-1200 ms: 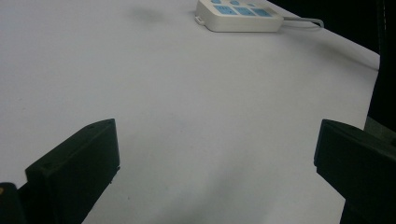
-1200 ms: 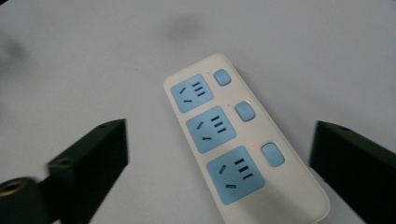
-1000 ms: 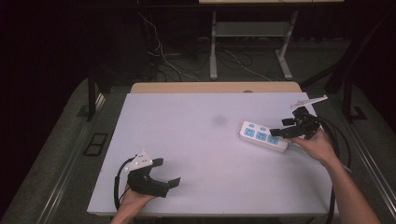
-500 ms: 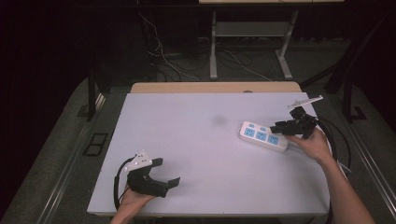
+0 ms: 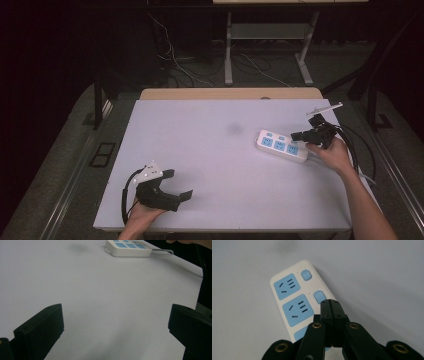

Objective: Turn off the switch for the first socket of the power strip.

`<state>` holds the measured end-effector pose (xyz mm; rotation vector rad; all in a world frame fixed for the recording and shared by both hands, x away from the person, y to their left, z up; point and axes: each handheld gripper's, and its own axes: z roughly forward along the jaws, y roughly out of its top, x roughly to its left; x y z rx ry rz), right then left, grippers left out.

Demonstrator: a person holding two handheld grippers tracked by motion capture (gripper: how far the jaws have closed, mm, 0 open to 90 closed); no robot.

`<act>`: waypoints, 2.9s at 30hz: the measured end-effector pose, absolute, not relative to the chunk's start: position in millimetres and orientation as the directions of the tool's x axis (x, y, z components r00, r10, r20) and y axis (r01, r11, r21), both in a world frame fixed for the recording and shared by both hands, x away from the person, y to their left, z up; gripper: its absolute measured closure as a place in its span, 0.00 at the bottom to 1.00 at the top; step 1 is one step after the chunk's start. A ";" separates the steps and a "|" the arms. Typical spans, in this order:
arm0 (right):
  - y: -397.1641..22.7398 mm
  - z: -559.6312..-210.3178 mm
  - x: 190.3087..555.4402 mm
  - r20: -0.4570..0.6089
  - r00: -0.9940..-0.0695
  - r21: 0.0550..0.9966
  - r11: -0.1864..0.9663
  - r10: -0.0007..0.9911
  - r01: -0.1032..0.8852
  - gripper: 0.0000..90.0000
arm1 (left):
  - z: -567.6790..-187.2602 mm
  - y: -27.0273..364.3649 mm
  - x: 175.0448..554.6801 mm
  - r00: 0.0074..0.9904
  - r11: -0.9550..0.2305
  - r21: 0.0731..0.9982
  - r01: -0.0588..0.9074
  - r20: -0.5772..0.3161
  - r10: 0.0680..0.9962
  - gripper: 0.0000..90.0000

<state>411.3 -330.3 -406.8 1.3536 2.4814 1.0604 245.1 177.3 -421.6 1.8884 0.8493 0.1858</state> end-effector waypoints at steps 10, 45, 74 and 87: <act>-331.8 -413.2 415.7 0.224 -0.578 0.610 0.349 0.785 0.711 1.00 | -421.8 177.7 245.3 0.741 -0.241 0.846 0.475 -0.236 0.629 0.00; -332.5 -421.9 412.3 0.203 -0.578 0.634 0.344 0.791 0.693 1.00 | -422.9 177.3 244.8 0.744 -0.250 0.845 0.473 -0.231 0.627 0.00; -327.1 -418.4 409.0 0.183 -0.568 0.646 0.337 0.803 0.685 1.00 | -422.5 180.9 245.4 0.736 -0.236 0.846 0.479 -0.240 0.634 0.00; -336.1 -397.6 394.5 0.203 -0.535 0.677 0.278 0.820 0.682 1.00 | -421.6 180.4 244.3 0.740 -0.238 0.848 0.473 -0.237 0.629 0.00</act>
